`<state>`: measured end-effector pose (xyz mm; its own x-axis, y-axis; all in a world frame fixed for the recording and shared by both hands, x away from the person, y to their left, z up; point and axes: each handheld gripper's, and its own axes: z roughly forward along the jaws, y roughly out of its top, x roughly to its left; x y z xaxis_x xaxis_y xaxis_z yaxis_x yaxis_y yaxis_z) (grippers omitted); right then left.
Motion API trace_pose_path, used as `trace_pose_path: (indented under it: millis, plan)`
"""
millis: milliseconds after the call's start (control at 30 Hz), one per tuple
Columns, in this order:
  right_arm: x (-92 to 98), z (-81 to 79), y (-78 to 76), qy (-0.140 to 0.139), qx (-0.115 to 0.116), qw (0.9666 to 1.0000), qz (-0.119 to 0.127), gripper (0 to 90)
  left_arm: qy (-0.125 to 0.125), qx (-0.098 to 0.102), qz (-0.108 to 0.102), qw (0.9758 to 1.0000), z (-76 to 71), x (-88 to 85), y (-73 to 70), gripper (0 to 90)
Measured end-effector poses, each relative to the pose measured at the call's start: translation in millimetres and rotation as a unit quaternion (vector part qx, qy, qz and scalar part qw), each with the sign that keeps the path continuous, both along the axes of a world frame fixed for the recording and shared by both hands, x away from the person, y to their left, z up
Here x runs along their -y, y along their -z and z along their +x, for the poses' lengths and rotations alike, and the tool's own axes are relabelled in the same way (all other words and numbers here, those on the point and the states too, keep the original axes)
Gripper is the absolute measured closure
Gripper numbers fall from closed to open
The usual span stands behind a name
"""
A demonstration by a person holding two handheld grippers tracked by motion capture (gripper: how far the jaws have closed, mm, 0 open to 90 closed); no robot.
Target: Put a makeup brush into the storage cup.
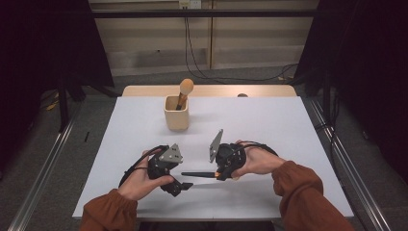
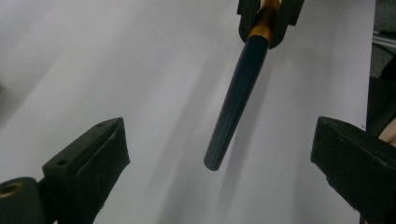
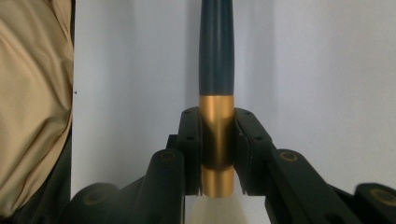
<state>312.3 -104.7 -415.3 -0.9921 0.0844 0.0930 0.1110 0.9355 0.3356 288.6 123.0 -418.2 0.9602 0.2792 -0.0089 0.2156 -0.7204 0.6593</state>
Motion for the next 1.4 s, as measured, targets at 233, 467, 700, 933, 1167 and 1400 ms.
trace_pose_path:
  millis: [233,467,700,933,1167,1400]
  plan:
    - [-3.4,-0.6,1.0,-0.005,-0.005,1.0,-0.004,74.8,0.035,-0.018,0.018,0.9991,0.3,9.2,4.4,3.4]
    - [-9.6,-0.4,2.6,-0.014,-0.004,0.9999,-0.002,74.7,0.029,-0.02,0.031,0.9989,2.1,15.0,8.3,4.8]
    - [-18.3,0.7,2.1,-0.02,-0.003,0.9998,0.005,74.8,0.035,-0.029,0.034,0.9984,7.7,16.6,12.1,7.4]
    - [-23.6,1.3,2.4,-0.024,-0.002,0.9997,0.011,74.7,0.05,-0.046,0.05,0.9965,8.9,16.9,15.4,11.2]
    - [-20.8,0.1,2.4,-0.024,-0.003,0.9996,0.015,74.7,0.069,-0.063,0.04,0.9948,7.9,20.1,16.6,10.2]
    - [-21.1,-1.1,1.4,-0.03,0.0,0.9994,0.02,74.7,0.065,-0.068,0.026,0.9953,12.1,23.3,17.1,27.3]
